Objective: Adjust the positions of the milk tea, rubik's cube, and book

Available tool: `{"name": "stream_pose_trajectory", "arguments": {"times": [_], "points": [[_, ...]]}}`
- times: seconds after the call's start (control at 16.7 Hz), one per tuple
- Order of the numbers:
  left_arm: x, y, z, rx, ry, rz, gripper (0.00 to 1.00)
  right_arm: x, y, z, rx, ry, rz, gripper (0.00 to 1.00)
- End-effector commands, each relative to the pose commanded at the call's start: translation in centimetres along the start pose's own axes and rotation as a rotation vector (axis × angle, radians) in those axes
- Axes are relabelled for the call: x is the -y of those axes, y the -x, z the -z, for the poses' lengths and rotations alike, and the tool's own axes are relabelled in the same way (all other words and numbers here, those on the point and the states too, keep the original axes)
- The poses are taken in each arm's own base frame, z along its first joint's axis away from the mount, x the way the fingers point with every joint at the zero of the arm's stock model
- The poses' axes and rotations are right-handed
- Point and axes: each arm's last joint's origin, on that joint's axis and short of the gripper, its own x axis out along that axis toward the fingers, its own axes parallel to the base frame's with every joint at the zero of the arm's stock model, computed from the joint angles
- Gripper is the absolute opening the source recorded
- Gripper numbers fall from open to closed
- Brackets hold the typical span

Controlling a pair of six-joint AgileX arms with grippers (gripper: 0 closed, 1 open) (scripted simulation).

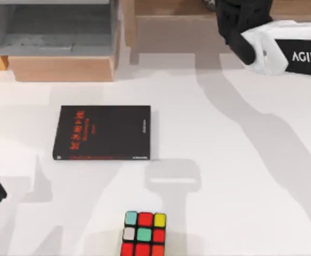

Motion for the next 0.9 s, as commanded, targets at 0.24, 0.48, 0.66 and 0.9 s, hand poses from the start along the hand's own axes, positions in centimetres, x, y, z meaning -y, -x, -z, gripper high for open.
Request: {"name": "stream_pose_trajectory", "arguments": {"times": [0.24,0.48,0.66,0.9], "points": [[0.00,0.00,0.00,0.000,0.000,0.000,1.00,0.00,0.00,0.00,0.000,0.000,0.000,0.00],[0.00,0.00,0.00,0.000,0.000,0.000,1.00,0.00,0.00,0.00,0.000,0.000,0.000,0.00],[0.00,0.00,0.00,0.000,0.000,0.000,1.00,0.00,0.00,0.00,0.000,0.000,0.000,0.00],[0.00,0.00,0.00,0.000,0.000,0.000,1.00,-0.10,1.00,-0.74,0.013,-0.005,0.001,0.00]]}}
